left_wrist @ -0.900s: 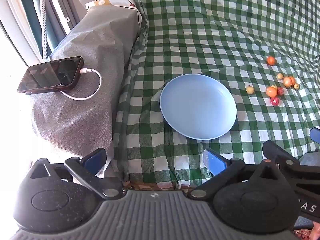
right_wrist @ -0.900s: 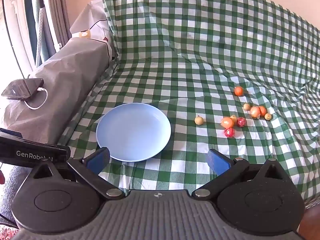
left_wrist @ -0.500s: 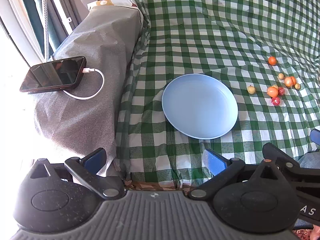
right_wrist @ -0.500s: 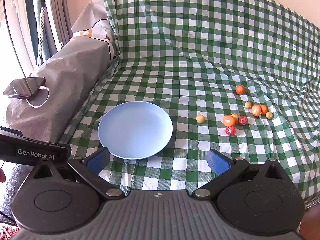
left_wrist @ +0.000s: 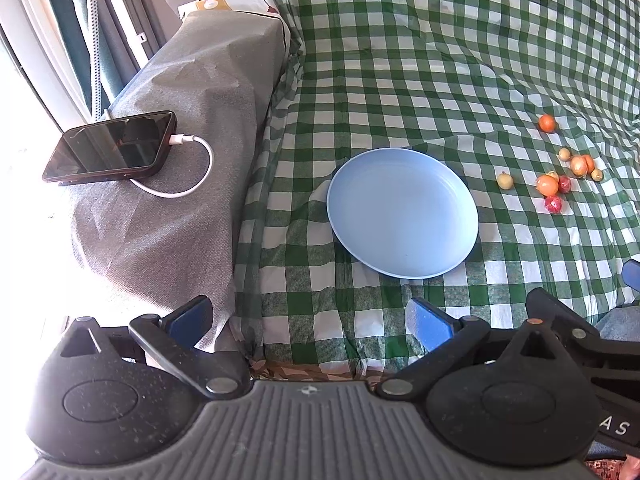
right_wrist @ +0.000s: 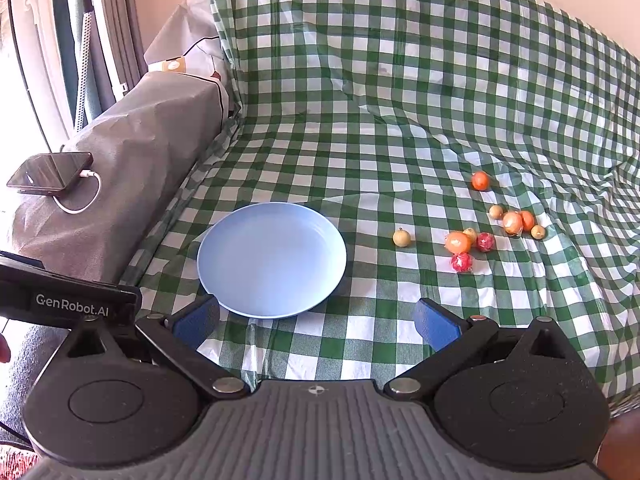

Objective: Organize fruits

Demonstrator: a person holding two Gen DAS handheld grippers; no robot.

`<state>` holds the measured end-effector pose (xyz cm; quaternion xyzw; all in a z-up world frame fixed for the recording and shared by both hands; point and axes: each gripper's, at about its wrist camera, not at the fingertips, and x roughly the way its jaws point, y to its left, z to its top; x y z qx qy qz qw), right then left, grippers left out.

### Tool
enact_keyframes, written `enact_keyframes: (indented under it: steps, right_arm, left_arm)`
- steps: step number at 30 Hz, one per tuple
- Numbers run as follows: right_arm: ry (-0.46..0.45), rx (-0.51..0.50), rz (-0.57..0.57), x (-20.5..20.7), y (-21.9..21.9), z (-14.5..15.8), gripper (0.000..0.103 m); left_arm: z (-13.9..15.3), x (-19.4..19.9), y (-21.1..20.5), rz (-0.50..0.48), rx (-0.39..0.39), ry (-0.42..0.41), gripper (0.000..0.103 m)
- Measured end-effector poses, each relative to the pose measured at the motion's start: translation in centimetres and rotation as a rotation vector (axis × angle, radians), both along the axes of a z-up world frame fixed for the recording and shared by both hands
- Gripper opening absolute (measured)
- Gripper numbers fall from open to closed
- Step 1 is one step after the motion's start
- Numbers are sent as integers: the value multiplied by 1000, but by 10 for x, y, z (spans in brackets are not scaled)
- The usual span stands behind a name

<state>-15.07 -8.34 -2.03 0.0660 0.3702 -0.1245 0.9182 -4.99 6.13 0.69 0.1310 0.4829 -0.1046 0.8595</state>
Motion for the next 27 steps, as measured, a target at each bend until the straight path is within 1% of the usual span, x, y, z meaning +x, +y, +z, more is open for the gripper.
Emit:
enact_keyframes:
  steps: [3, 8, 13, 17, 27]
  right_arm:
    - [-10, -4, 2, 0, 0, 1, 103]
    - [-59, -27, 3, -1, 1, -1, 103]
    - [-46, -4, 5, -1, -1, -2, 103]
    - [-57, 15, 3, 0, -1, -2, 103]
    - [-19, 43, -30, 4, -11, -10, 103]
  left_arm:
    - [0, -1, 0, 2, 0, -2, 103]
    - [-1, -2, -1, 3, 9, -1, 103]
    - [0, -2, -1, 4, 14, -3, 103]
    - [-1, -1, -2, 3, 19, 0, 103]
    - [-7, 2, -11, -12, 56, 14, 103]
